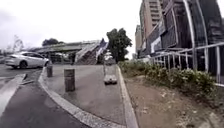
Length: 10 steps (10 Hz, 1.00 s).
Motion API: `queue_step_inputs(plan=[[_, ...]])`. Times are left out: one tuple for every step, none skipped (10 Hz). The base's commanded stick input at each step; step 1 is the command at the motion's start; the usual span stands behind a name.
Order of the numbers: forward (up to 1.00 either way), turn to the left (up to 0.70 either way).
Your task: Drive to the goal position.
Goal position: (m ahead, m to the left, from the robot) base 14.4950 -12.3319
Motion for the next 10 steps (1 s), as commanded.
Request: queue_step_inputs(plan=[[0.69, 0.01], [0.69, 0.01], [0.69, 0.01], [0.69, 0.01], [0.69, 0.05], [0.69, 0.09], [0.69, 0.14], [0.69, 0.13], [0.69, 0.08], [0.69, 0.01]])
